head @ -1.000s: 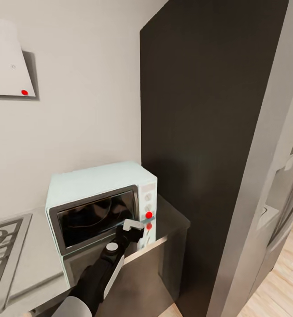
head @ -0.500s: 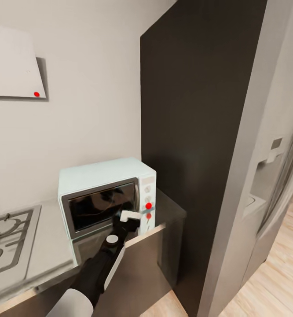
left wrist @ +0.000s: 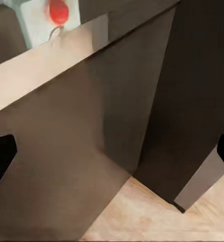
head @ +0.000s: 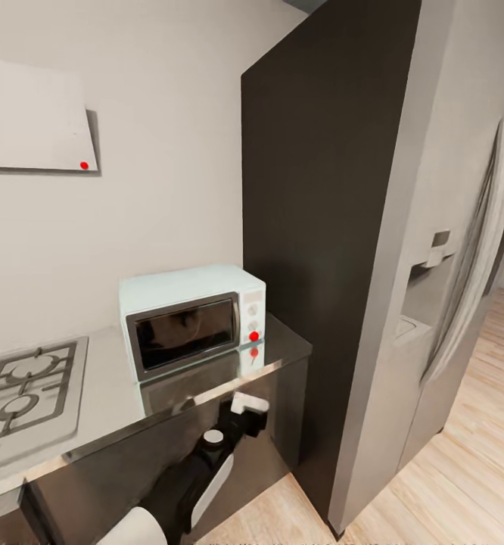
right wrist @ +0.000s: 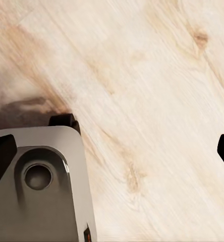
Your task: In the kitchen, take the popcorn bag from the countertop, put it into the microwave, and heat it until the popcorn is cooked so the cooked popcorn ends up inside the bag.
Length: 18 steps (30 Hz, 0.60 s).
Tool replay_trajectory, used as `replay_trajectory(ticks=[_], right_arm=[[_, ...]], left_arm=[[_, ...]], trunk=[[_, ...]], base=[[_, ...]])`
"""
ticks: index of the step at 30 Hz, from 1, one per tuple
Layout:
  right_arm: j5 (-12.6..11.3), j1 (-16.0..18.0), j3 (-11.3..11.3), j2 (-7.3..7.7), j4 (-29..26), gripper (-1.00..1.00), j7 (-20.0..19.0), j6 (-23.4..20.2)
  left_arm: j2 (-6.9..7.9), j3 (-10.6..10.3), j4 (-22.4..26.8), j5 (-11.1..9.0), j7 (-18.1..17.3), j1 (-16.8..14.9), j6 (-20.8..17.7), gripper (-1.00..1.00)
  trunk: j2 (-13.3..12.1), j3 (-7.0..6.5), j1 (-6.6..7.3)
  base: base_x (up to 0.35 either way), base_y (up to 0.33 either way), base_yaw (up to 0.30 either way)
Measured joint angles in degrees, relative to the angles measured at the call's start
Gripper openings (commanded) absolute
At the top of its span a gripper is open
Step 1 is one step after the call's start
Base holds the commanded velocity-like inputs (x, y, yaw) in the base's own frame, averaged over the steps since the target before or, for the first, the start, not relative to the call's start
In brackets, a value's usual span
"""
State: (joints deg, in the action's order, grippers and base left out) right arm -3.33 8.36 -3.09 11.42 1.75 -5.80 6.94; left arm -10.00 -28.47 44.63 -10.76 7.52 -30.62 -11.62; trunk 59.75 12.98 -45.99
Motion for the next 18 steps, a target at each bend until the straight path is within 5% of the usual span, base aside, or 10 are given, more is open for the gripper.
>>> replay_trajectory(ticks=[5, 7, 8, 12, 16, 18], right_arm=[[0.2, 0.0, 0.4, -0.01, -0.1, 1.0, 0.0, -0.2], [1.1, 0.0, 0.4, 0.01, -0.1, 1.0, 0.0, -0.3], [1.5, 0.0, 0.4, 0.0, -0.1, 1.0, -0.1, -0.4], [3.0, 0.0, 0.5, -0.01, -0.1, 1.0, -0.1, -0.8], [3.2, 0.0, 0.5, -0.01, -0.1, 1.0, -0.2, -0.8], [3.2, 0.0, 0.4, -0.03, -0.1, 1.0, -0.1, -0.8]], left_arm=[[0.0, -0.5, -19.2, -8.7, -1.6, 0.4, 0.6, 1.0], [0.0, -0.6, -34.4, -15.1, -7.8, 0.6, 5.9, 1.0], [0.0, -0.4, -38.4, -16.3, -10.1, 0.6, 7.7, 1.0], [0.01, 0.1, -44.1, -21.1, -14.8, 1.6, 11.5, 1.0], [1.49, 0.2, -44.5, -24.0, -14.9, 11.0, 11.8, 1.0], [3.63, 0.2, -44.5, -29.1, -15.1, 16.2, 11.9, 1.0]], trunk=[[0.0, 0.01, 0.0], [0.0, 0.01, 0.0], [0.0, 0.01, 0.0], [0.0, 0.01, 0.01], [0.0, 0.01, 0.01], [0.0, 0.02, 0.0]], base=[[-0.007, -0.002, 0.0], [0.0, 0.0, 0.0], [0.0, 0.0, 0.0], [0.0, 0.0, 0.0], [0.0, 0.0, 0.0], [0.0, 0.0, 0.0]])
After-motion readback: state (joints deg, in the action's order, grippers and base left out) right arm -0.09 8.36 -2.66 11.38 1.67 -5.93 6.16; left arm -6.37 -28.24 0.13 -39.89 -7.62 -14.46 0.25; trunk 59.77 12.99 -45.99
